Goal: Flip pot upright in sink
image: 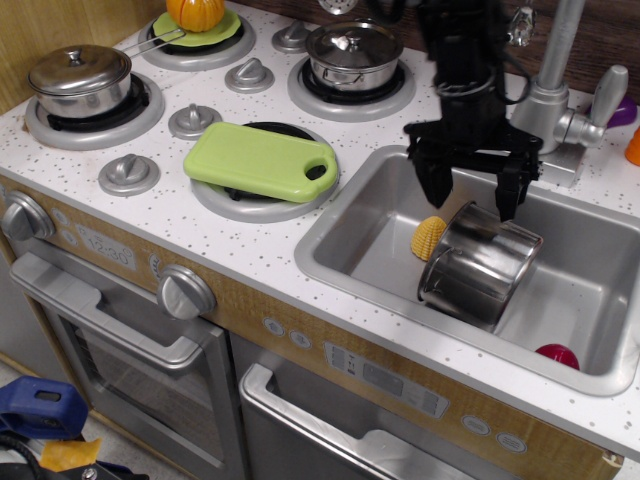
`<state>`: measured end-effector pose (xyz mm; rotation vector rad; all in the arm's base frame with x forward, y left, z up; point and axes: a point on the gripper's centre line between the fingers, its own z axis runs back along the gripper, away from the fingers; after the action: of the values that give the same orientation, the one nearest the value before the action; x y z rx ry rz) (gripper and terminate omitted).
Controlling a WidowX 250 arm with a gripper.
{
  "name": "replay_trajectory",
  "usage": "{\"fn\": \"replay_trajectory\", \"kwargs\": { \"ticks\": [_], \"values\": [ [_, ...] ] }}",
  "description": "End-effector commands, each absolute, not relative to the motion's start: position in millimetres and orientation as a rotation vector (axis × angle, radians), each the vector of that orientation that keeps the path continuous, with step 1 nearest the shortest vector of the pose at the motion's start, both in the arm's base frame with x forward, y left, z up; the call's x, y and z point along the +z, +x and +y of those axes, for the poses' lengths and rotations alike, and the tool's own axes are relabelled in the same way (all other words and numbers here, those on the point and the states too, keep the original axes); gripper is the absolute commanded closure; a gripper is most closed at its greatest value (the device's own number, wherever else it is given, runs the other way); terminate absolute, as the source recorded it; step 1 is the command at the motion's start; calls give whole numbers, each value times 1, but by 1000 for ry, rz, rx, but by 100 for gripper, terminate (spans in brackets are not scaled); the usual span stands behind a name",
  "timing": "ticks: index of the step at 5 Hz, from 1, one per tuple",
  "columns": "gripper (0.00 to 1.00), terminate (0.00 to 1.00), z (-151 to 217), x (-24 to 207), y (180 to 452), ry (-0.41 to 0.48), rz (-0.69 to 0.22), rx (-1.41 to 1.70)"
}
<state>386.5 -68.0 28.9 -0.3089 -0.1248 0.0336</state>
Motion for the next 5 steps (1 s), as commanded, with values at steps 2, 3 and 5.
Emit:
{"fn": "replay_trajectory", "kwargs": {
  "ticks": [2,3,5],
  "values": [
    [0,0,-73,40,397,-565,-102,204],
    [0,0,-86,38,394,-521,-91,279],
    [0,0,-111,31,388,-518,-179,429]
  ]
}}
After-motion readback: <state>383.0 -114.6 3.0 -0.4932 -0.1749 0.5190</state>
